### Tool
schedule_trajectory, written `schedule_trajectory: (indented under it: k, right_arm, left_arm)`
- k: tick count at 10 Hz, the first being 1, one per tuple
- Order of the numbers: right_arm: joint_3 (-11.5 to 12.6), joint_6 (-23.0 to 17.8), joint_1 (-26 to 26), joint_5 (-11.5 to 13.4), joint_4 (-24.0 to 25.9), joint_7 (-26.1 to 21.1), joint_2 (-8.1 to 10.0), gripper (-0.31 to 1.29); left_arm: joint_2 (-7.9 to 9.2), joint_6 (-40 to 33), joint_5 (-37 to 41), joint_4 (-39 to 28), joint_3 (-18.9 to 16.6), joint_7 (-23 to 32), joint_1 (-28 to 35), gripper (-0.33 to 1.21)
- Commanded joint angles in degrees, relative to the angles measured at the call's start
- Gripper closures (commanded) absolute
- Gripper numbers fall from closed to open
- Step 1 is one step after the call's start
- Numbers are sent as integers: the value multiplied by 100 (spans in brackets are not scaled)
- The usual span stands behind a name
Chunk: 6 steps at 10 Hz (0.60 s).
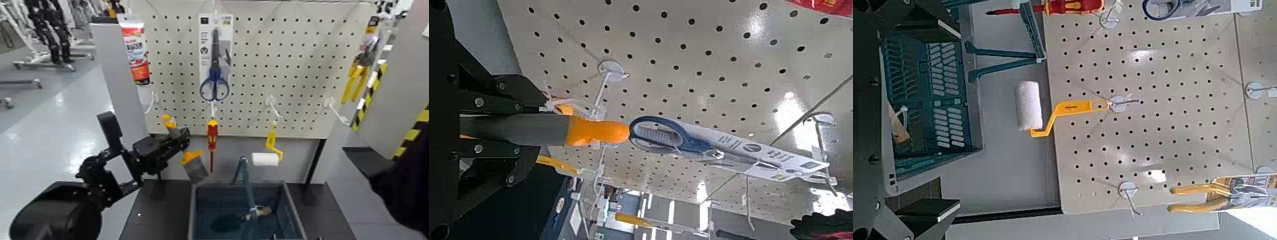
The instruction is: Put the yellow paint brush into the crate.
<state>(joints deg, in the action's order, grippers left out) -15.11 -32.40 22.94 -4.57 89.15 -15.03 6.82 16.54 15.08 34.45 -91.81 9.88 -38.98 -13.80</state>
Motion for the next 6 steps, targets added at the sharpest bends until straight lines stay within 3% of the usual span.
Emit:
schedule_trajectory:
  k: [1,6]
  right_arm:
    - [-9,-3,0,-9,-3,0,-6,13]
    - [-27,-12,-18,-9,-12,0,-14,13]
  left_arm:
    - [-37,-252,528,392,234,5,18,112]
    - [-160,-603,836,1280,1148,163,-141,112]
